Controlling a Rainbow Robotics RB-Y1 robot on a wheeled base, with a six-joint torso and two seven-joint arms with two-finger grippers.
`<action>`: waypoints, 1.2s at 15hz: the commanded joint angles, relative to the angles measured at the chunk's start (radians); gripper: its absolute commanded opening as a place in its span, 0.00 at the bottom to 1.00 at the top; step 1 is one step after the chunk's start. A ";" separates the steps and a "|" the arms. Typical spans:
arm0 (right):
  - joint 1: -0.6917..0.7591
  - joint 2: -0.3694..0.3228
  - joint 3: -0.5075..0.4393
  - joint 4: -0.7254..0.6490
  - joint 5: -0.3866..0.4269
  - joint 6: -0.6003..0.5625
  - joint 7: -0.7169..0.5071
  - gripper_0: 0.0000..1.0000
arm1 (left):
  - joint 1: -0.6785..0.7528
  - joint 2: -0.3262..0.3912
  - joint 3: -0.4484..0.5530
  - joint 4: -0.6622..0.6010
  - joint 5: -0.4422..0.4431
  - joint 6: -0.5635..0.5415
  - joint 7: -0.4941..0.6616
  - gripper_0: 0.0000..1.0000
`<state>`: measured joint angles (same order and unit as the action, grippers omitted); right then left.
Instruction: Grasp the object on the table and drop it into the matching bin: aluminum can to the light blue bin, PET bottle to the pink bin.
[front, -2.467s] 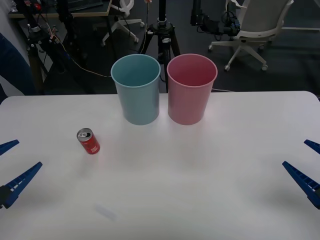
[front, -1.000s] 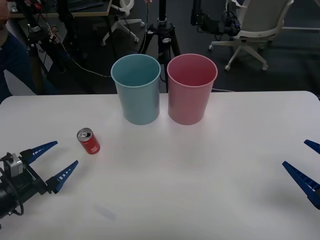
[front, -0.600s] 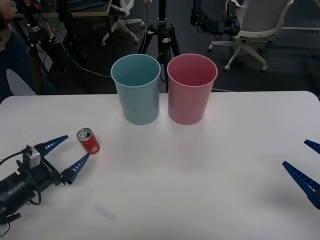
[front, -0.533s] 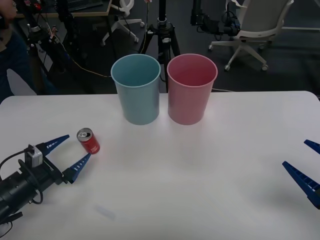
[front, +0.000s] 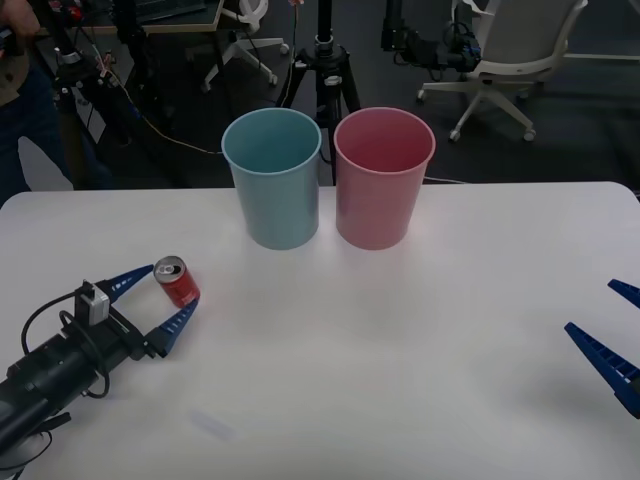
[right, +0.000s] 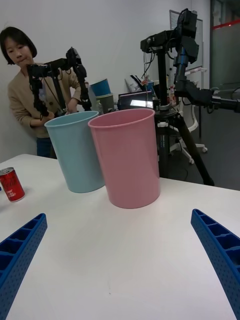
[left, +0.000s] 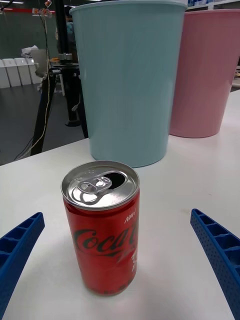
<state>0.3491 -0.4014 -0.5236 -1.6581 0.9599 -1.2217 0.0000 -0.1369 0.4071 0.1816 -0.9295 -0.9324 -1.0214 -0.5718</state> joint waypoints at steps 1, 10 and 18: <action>0.000 0.000 0.000 0.000 0.000 0.000 0.000 1.00 | -0.012 -0.007 -0.008 0.006 0.000 0.032 0.000 1.00; 0.000 0.000 0.000 0.000 0.000 0.000 0.000 1.00 | -0.056 -0.010 -0.068 0.006 0.009 0.162 0.029 1.00; 0.000 0.000 0.000 0.000 0.000 0.000 0.000 1.00 | -0.066 -0.010 -0.082 0.006 0.006 0.195 0.070 0.05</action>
<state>0.3491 -0.4014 -0.5236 -1.6581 0.9599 -1.2217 0.0000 -0.2025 0.3983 0.0998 -0.9233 -0.9254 -0.8267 -0.5065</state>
